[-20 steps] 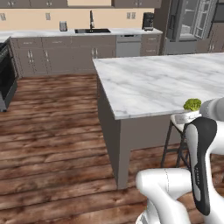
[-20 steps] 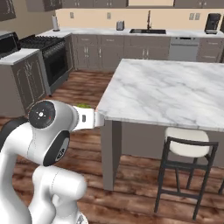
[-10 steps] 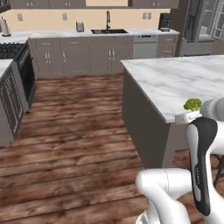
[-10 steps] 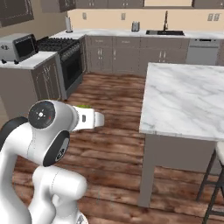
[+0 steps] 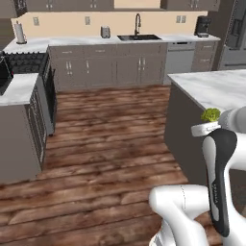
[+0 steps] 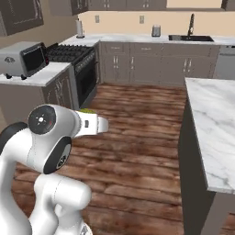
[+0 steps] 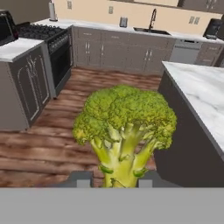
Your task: Transport the fish and broccoli to the fridge. Place the fish on the rack containing meat and place the broccoli on the rack containing the vegetable, ensuring meats and vegetables are on different racks.
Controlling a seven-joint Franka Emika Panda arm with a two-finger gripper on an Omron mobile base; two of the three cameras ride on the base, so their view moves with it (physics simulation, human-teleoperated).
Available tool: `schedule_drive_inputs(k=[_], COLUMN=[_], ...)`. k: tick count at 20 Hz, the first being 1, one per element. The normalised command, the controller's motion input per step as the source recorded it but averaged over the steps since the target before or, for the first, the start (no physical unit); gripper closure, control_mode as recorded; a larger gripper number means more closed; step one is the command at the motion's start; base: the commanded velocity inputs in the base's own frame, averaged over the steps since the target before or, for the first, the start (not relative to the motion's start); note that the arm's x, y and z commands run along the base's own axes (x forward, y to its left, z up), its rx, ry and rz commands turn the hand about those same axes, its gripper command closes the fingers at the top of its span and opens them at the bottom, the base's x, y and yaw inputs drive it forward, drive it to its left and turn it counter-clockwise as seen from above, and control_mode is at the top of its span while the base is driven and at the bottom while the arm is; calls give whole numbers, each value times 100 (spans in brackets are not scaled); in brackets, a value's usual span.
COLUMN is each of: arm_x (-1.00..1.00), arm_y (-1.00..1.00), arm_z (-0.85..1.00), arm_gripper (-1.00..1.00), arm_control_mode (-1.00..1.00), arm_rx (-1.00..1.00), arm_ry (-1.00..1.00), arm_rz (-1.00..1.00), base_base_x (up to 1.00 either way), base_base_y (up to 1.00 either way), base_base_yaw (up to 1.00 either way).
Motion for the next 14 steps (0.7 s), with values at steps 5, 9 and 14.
schedule_drive_inputs(k=[5, 9, 14], arm_x=[0, 0, 0], arm_y=[0, 0, 0], arm_z=[0, 0, 0], arm_gripper=[100, 100, 100], arm_control_mode=[100, 100, 100], arm_rx=[0, 0, 0], arm_ry=[0, 0, 0], arm_rz=[0, 0, 0], base_base_x=[100, 100, 100], base_base_y=[3, 8, 23], base_base_yaw=[-1, -1, -2])
